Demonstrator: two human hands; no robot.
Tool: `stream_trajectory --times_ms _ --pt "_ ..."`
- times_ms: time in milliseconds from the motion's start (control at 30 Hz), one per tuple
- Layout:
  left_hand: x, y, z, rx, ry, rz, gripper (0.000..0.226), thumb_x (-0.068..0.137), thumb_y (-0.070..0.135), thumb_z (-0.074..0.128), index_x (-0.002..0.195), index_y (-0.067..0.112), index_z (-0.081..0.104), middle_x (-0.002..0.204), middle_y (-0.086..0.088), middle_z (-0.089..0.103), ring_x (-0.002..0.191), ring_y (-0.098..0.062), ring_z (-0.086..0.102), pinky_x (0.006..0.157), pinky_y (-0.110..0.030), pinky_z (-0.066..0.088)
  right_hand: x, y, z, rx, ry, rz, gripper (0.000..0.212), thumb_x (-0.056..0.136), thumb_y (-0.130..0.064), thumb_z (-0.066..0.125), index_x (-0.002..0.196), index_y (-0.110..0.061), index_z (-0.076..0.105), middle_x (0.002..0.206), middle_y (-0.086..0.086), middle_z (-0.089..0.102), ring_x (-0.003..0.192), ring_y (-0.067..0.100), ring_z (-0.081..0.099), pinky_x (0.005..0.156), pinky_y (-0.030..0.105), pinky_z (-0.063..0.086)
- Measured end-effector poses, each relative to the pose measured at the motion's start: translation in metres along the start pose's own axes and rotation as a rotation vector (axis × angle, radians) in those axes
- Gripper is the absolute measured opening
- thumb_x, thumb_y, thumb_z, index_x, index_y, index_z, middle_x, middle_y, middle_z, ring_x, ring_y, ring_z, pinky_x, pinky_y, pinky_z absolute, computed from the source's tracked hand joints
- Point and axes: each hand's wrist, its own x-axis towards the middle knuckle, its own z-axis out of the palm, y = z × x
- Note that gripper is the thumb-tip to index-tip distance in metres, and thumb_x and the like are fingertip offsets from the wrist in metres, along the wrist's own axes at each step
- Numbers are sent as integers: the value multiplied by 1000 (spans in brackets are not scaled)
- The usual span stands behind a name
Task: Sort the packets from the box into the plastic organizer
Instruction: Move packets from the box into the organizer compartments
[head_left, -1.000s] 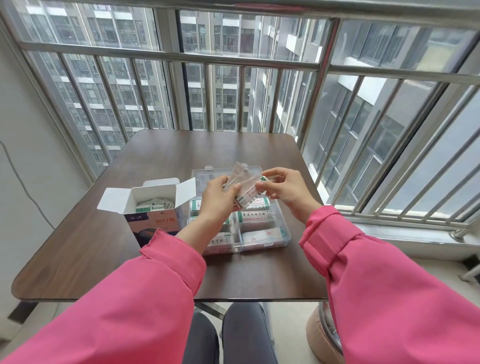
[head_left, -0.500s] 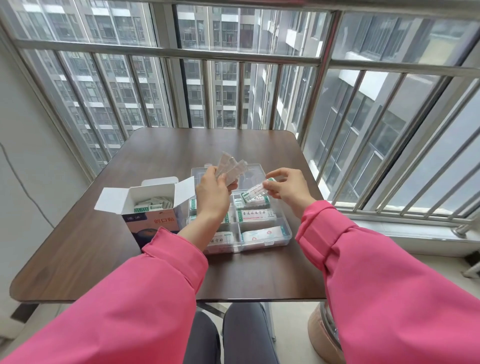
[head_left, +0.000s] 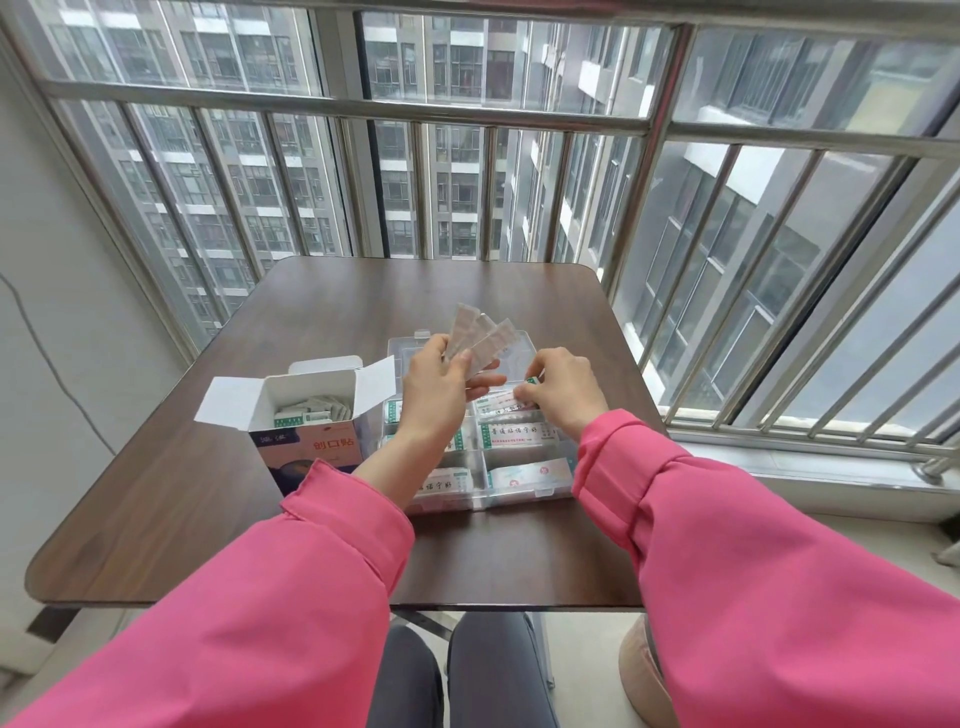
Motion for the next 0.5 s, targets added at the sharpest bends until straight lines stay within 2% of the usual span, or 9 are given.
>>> stream_trajectory --times_ms 333,433,500 --pt "-1 1 -1 -1 6 -18 19 101 7 35 110 7 52 95 -12 68 65 -7 69 67 -19 55 -5 -1 -7 -47 -66 -49 9 75 -21 76 81 -20 69 90 4 66 93 23 63 84 36 51" --pt "-3 3 -1 4 -9 -20 20 101 6 35 111 6 52 94 -11 68 63 -6 69 66 -19 54 -5 0 -6 -109 -77 -82 13 76 -24 76 87 -18 72 100 6 65 101 24 59 84 34 48" --pt "-4 4 -3 3 -26 -19 20 100 5 36 112 5 52 93 -9 67 63 -5 69 65 -19 54 -6 2 -6 -154 -21 -101 18 82 -25 69 99 -18 71 111 9 58 112 25 50 91 35 43"
